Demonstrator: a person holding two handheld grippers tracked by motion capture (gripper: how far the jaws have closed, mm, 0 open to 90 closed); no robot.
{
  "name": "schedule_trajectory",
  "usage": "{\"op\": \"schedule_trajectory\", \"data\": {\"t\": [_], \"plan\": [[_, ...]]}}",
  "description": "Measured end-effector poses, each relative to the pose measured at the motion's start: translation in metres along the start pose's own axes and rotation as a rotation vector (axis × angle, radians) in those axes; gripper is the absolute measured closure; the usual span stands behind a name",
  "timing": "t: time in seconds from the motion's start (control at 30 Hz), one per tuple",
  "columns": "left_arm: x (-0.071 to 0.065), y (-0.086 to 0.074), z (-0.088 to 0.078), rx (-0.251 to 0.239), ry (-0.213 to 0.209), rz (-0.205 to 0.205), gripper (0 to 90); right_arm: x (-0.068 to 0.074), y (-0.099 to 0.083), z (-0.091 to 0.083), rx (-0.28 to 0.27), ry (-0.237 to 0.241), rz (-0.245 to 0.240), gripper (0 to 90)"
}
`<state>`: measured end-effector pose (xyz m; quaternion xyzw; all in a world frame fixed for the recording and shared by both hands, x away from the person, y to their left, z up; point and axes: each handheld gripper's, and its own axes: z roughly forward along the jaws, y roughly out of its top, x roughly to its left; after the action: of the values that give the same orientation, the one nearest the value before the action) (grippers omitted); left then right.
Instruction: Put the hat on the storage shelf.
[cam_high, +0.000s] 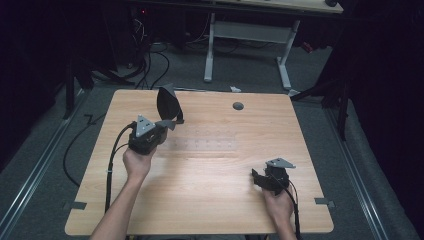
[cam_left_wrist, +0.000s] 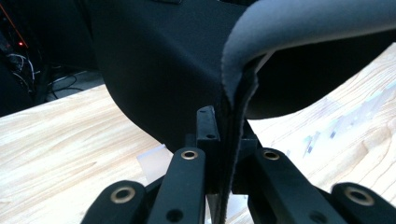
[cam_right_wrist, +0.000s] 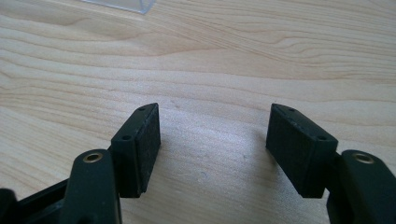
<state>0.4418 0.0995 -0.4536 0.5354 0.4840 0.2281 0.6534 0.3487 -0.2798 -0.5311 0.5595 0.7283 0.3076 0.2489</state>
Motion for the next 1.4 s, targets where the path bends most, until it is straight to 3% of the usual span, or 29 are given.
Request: {"op": "schedule_trajectory", "data": {"t": [0.2,0.37,0.7,0.77,1.07,1.4], "plan": [[0.013,-0.010,-0.004,-0.005,0.009,-0.024,85.9,0.000,0.000,0.000,0.000,0.000,0.000,35.4],[0.016,-0.016,-0.009,-0.011,-0.002,-0.024,85.6,0.000,0.000,0.000,-0.001,0.001,-0.001,35.4],[0.026,-0.020,-0.018,0.033,0.018,-0.054,81.3,0.000,0.000,0.000,-0.001,0.003,-0.003,35.4],[0.027,-0.020,-0.019,0.042,0.020,-0.043,74.5,0.000,0.000,0.000,-0.001,0.003,-0.003,35.4],[0.035,-0.015,-0.033,0.068,0.064,-0.083,47.6,0.000,0.000,0.000,-0.001,0.002,-0.003,35.4],[0.035,-0.022,-0.061,0.081,0.048,-0.120,41.2,0.000,0.000,0.000,-0.001,0.002,-0.002,35.4]]}}
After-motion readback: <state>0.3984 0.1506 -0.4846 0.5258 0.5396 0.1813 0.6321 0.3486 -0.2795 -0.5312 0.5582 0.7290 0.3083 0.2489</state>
